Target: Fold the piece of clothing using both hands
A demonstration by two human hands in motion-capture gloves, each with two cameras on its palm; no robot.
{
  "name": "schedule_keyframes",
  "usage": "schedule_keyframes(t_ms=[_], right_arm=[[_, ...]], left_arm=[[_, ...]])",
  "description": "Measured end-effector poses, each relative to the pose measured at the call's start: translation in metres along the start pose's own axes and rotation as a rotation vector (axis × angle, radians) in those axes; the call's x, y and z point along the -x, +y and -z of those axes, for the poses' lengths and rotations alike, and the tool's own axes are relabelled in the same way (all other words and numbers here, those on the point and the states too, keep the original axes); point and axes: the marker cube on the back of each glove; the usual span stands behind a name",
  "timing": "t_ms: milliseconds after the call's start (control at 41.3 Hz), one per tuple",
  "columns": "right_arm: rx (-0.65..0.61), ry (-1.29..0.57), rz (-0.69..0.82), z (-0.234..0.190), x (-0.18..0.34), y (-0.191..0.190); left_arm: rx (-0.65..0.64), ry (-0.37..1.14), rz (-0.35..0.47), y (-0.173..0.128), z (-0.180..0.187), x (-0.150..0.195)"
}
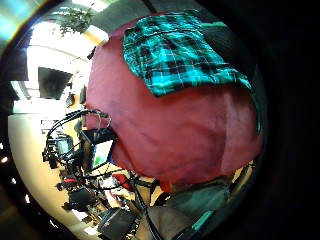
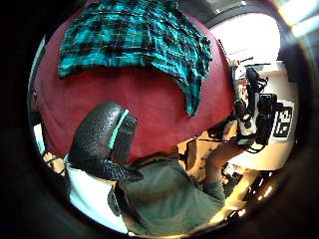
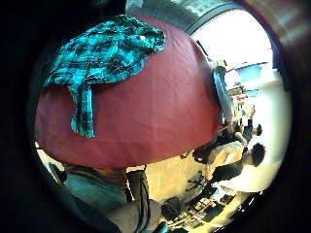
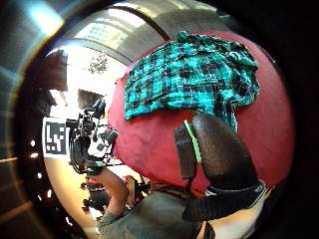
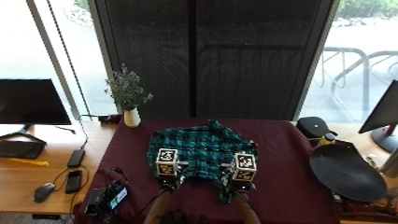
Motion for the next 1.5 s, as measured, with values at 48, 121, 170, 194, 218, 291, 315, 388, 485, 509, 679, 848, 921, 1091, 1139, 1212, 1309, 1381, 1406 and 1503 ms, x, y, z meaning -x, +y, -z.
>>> schedule_keyframes(t_ms=[48, 121, 170, 194, 218, 291, 315, 388, 485, 509, 679, 848, 921, 1091, 1139, 1212, 1309, 1381, 1406, 1503], right_arm=[[0.009, 0.004, -0.001, 0.0, 0.0, 0.0], [0.023, 0.023, -0.005, 0.0, -0.001, -0.001], [0.027, 0.033, -0.006, 0.0, -0.001, -0.002], [0.029, 0.034, -0.005, 0.001, 0.0, -0.002], [0.03, 0.032, -0.002, 0.001, 0.001, -0.002], [0.034, 0.025, 0.01, 0.001, 0.004, -0.003], [0.035, 0.026, 0.012, 0.002, 0.005, -0.003], [0.036, 0.034, 0.014, 0.002, 0.006, -0.004], [0.034, 0.045, 0.017, 0.001, 0.007, -0.006], [0.034, 0.046, 0.018, 0.001, 0.008, -0.006], [0.044, 0.041, 0.023, 0.002, 0.009, -0.008], [0.035, 0.054, 0.017, 0.013, 0.008, -0.001], [0.037, 0.052, 0.016, 0.015, 0.007, 0.001], [0.032, 0.044, -0.008, 0.019, -0.004, 0.002], [0.029, 0.047, -0.017, 0.02, -0.008, 0.002], [0.024, 0.049, -0.031, 0.021, -0.013, 0.002], [0.002, 0.037, -0.049, 0.022, -0.017, 0.004], [-0.001, 0.036, -0.052, 0.021, -0.017, 0.005], [0.002, 0.04, -0.055, 0.018, -0.018, 0.004], [0.022, 0.068, -0.072, -0.001, -0.024, -0.008]], left_arm=[[0.002, 0.001, -0.002, -0.001, -0.001, 0.001], [0.003, 0.007, -0.008, -0.003, -0.002, 0.002], [0.006, 0.01, -0.009, -0.003, -0.002, 0.002], [0.009, 0.011, -0.007, -0.003, -0.001, 0.002], [0.01, 0.01, -0.005, -0.003, -0.001, 0.003], [0.013, 0.005, 0.005, -0.002, 0.001, 0.004], [0.015, 0.003, 0.007, -0.003, 0.001, 0.004], [0.02, 0.005, 0.002, -0.005, -0.002, 0.005], [0.021, 0.003, 0.003, -0.002, 0.002, 0.005], [0.019, 0.003, 0.001, -0.003, 0.002, 0.006], [0.007, 0.002, -0.006, -0.001, 0.009, 0.008], [-0.009, 0.015, -0.01, 0.003, 0.015, 0.01], [-0.008, 0.008, 0.006, 0.002, 0.014, 0.012], [0.014, 0.022, 0.004, -0.003, 0.011, 0.012], [0.013, 0.02, 0.005, -0.007, 0.01, 0.012], [0.018, 0.018, 0.009, -0.012, 0.007, 0.012], [0.024, 0.012, 0.024, -0.016, -0.001, 0.015], [0.019, 0.005, 0.031, -0.017, -0.004, 0.017], [0.015, 0.0, 0.034, -0.017, -0.005, 0.018], [-0.028, -0.011, 0.049, -0.03, -0.019, 0.023]])
